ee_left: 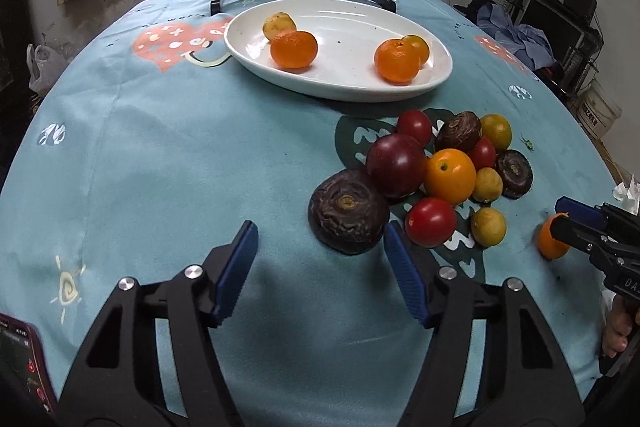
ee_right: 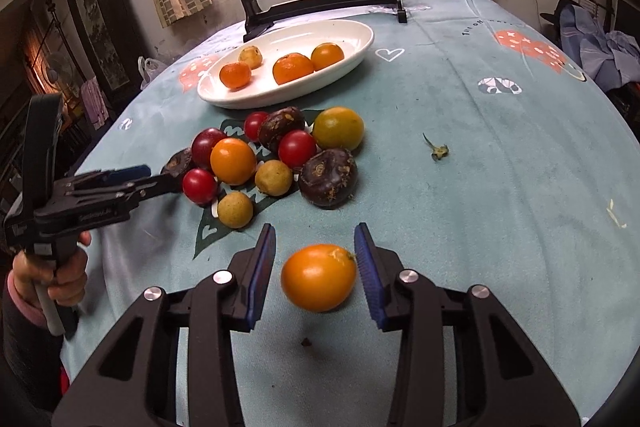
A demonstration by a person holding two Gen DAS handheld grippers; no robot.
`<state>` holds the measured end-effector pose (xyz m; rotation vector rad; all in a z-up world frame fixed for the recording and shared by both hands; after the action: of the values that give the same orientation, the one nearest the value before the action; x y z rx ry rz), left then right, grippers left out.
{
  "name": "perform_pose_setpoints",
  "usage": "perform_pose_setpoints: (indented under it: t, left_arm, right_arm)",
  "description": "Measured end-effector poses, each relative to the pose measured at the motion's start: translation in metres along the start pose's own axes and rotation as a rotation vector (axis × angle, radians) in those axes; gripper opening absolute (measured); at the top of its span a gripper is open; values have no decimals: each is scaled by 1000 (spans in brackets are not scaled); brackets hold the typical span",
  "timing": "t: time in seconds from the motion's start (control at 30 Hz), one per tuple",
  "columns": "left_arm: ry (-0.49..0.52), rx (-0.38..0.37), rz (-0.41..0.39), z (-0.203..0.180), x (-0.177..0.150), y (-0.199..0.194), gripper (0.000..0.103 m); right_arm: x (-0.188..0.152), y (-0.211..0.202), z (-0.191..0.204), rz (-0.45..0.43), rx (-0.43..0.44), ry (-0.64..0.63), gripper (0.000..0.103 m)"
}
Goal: Organize fruits
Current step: 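Grasp a dark purple round fruit with the left tool while the right tool holds its fruit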
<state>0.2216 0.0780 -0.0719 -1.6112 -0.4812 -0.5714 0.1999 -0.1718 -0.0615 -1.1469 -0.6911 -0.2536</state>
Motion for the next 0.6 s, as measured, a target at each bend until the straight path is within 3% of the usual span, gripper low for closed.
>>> perform_pose_setpoints:
  t: [0.2, 0.37, 0.5, 0.6]
  left_arm:
    - [14, -23, 8, -1, 3, 7, 67]
    - [5, -36, 6, 1, 2, 6, 66]
    - [17, -69, 9, 0, 3, 5, 55]
    - [24, -86, 13, 0, 4, 6, 54]
  right_arm:
    - [-3, 12, -5, 77, -4, 14, 41]
    - [-4, 10, -4, 64, 13, 14, 39]
    - [-4, 3, -8, 24, 36, 37, 39]
    - [-5, 4, -9, 34, 47, 48, 39]
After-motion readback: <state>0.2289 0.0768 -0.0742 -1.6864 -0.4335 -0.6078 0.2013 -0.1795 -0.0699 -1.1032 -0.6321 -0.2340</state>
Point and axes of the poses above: each gripper's, at about its wrist camera, not at the fingertips, and y roughly the way its jaws point, z to its left, x to its top, the point moved 2 cm from there along y, roughly the way its jaws point, and after that the axes turned 3 degrees about y, right-handed, at the moved point
